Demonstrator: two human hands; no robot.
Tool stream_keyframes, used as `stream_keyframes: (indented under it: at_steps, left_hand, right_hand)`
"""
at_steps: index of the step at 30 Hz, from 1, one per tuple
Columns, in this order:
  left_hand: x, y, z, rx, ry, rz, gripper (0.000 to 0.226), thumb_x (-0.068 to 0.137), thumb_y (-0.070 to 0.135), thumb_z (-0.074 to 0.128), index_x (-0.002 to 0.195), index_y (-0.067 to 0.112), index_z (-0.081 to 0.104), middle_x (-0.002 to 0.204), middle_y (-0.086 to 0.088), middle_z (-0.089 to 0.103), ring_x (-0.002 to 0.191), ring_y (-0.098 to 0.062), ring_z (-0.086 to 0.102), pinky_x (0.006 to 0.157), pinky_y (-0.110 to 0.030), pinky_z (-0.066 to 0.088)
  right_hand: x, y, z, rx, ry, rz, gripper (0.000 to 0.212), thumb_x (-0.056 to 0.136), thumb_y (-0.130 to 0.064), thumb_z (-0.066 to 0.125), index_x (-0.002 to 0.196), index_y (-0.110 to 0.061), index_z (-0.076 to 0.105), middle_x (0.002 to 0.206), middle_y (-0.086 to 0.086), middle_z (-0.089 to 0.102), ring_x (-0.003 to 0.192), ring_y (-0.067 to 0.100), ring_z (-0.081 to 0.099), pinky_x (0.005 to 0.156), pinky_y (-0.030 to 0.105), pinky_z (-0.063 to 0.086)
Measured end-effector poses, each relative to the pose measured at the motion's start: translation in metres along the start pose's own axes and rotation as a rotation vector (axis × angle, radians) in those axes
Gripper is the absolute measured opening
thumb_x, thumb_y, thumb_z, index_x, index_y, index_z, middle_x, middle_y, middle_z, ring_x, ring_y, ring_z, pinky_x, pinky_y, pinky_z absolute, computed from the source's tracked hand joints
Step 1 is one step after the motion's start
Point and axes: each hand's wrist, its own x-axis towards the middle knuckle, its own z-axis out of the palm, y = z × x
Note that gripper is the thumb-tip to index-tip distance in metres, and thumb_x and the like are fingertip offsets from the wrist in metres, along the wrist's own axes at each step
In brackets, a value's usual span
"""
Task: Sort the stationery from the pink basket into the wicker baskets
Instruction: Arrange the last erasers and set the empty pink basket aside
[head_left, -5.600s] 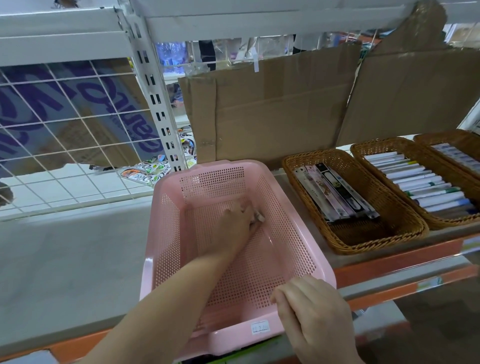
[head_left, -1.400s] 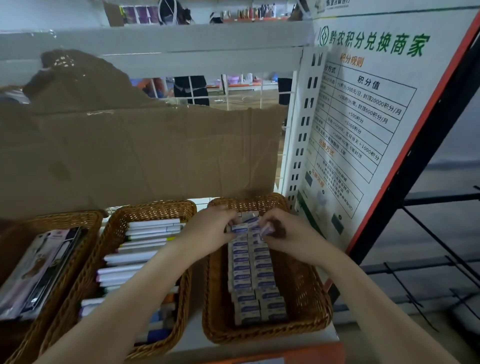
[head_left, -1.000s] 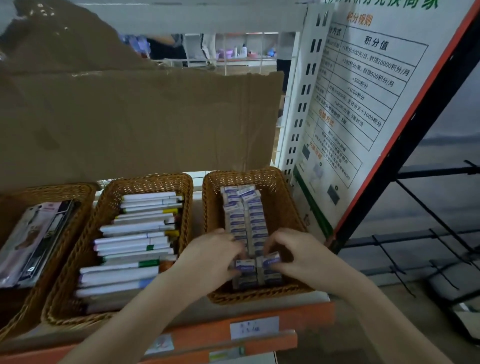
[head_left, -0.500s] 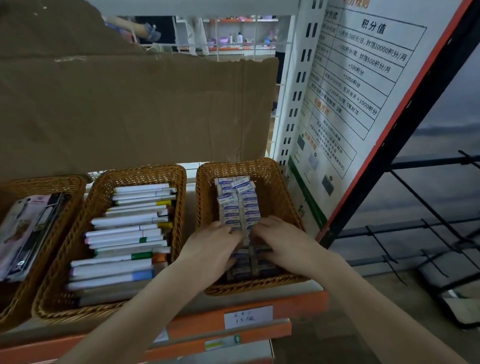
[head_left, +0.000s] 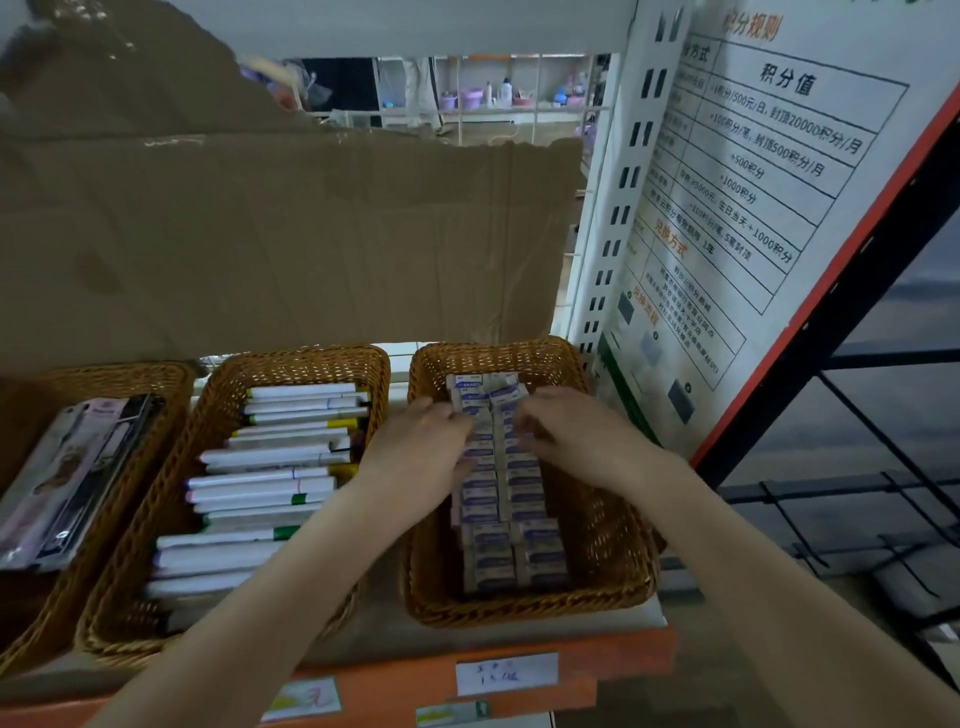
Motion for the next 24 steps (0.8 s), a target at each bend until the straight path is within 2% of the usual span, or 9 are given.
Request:
stream_keyframes:
  at_steps: [3, 8, 13, 16, 18, 19, 21, 24]
  left_hand:
    - [0.024, -0.009, 0.003, 0.072, -0.012, -0.042, 0.037, 0.094, 0.037, 0.051, 0.124, 0.015, 0.052, 0.123, -0.005, 0.054, 0.117, -0.023, 0.042, 0.091, -0.032, 0.039]
    - [0.044, -0.016, 0.012, 0.085, -0.078, -0.074, 0.033, 0.093, 0.037, 0.053, 0.118, 0.015, 0.057, 0.118, -0.007, 0.057, 0.114, -0.024, 0.044, 0.088, -0.032, 0.037]
    - [0.046, -0.023, 0.013, 0.029, -0.071, -0.066, 0.03, 0.092, 0.036, 0.055, 0.116, 0.018, 0.057, 0.115, -0.006, 0.059, 0.11, -0.023, 0.046, 0.084, -0.031, 0.035]
    - [0.039, -0.029, 0.009, -0.153, -0.022, -0.068, 0.03, 0.087, 0.036, 0.062, 0.113, 0.021, 0.057, 0.109, 0.0, 0.058, 0.106, -0.019, 0.048, 0.082, -0.029, 0.037]
    - [0.034, -0.03, 0.005, -0.351, -0.004, -0.077, 0.027, 0.084, 0.031, 0.067, 0.107, 0.023, 0.057, 0.101, 0.006, 0.056, 0.098, -0.012, 0.05, 0.074, -0.019, 0.04]
    - [0.031, -0.03, 0.003, -0.463, -0.013, -0.085, 0.025, 0.083, 0.029, 0.069, 0.104, 0.025, 0.056, 0.097, 0.01, 0.054, 0.092, -0.007, 0.05, 0.068, -0.011, 0.038]
    - [0.025, -0.028, 0.0, -0.693, -0.051, -0.117, 0.022, 0.082, 0.026, 0.07, 0.097, 0.03, 0.054, 0.097, 0.014, 0.054, 0.086, 0.003, 0.051, 0.066, -0.004, 0.038]
    - [0.015, -0.021, -0.001, -1.06, -0.083, -0.182, 0.021, 0.082, 0.021, 0.071, 0.096, 0.028, 0.056, 0.1, 0.008, 0.063, 0.082, 0.009, 0.056, 0.063, -0.001, 0.041]
  right_hand:
    - [0.031, 0.008, 0.005, -0.049, 0.133, 0.03, 0.021, 0.094, -0.024, 0.052, 0.111, -0.015, 0.059, 0.111, 0.001, 0.055, 0.106, 0.017, 0.051, 0.084, 0.029, 0.044]
    - [0.06, 0.02, 0.017, -0.246, 0.03, -0.036, 0.027, 0.092, -0.015, 0.053, 0.119, -0.01, 0.054, 0.122, 0.006, 0.05, 0.118, 0.022, 0.041, 0.091, 0.034, 0.045]
    - [0.072, 0.024, 0.017, -0.229, -0.012, -0.043, 0.025, 0.091, -0.016, 0.054, 0.115, -0.011, 0.055, 0.12, 0.007, 0.053, 0.117, 0.021, 0.043, 0.093, 0.031, 0.04]
    - [0.065, 0.022, 0.011, -0.03, 0.058, 0.018, 0.02, 0.088, -0.02, 0.059, 0.108, -0.014, 0.057, 0.106, 0.001, 0.06, 0.104, 0.017, 0.053, 0.079, 0.027, 0.042]
    - [0.054, 0.019, 0.007, 0.232, 0.086, 0.056, 0.018, 0.085, -0.018, 0.064, 0.101, -0.016, 0.057, 0.098, -0.002, 0.064, 0.093, 0.013, 0.06, 0.074, 0.027, 0.048]
    - [0.048, 0.017, 0.004, 0.362, 0.081, 0.078, 0.018, 0.084, -0.016, 0.065, 0.099, -0.018, 0.057, 0.097, -0.003, 0.065, 0.091, 0.011, 0.061, 0.076, 0.028, 0.05]
    - [0.035, 0.013, 0.0, 0.556, 0.071, 0.131, 0.02, 0.082, -0.018, 0.068, 0.095, -0.026, 0.057, 0.101, -0.008, 0.065, 0.097, 0.006, 0.06, 0.081, 0.026, 0.049]
    - [0.015, 0.005, -0.006, 0.751, 0.078, 0.178, 0.026, 0.079, -0.021, 0.073, 0.097, -0.031, 0.057, 0.105, -0.015, 0.063, 0.105, 0.001, 0.057, 0.089, 0.025, 0.045]
